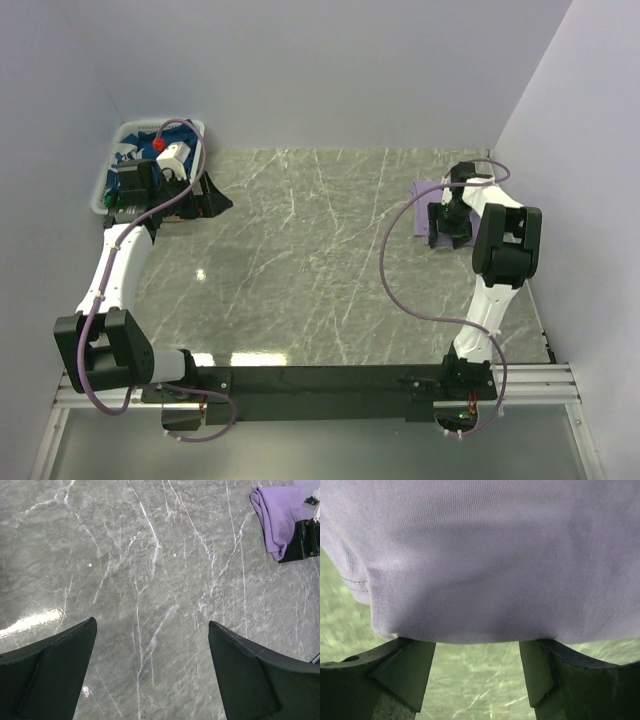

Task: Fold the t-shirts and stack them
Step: Neatly place the folded tshirt to the corner

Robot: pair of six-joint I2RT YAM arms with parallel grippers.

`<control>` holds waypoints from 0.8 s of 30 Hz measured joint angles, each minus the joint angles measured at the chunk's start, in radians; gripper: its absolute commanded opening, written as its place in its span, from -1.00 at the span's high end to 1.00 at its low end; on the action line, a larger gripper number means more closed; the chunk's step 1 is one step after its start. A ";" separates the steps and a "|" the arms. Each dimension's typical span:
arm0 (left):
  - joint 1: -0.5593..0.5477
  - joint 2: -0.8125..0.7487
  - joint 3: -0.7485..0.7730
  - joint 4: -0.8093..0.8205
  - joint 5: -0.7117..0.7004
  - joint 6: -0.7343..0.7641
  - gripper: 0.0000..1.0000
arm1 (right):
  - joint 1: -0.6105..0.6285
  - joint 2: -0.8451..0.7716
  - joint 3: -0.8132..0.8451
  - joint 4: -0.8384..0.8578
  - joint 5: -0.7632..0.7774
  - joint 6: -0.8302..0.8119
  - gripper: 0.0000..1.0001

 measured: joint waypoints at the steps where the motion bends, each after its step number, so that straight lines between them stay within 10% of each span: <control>1: 0.002 0.000 0.000 0.000 0.000 0.000 -0.99 | -0.001 0.013 0.021 -0.002 0.002 0.002 -0.40; 24: 0.029 0.001 0.000 -0.026 0.013 0.019 -0.99 | -0.026 0.215 0.354 -0.045 0.023 -0.112 -0.32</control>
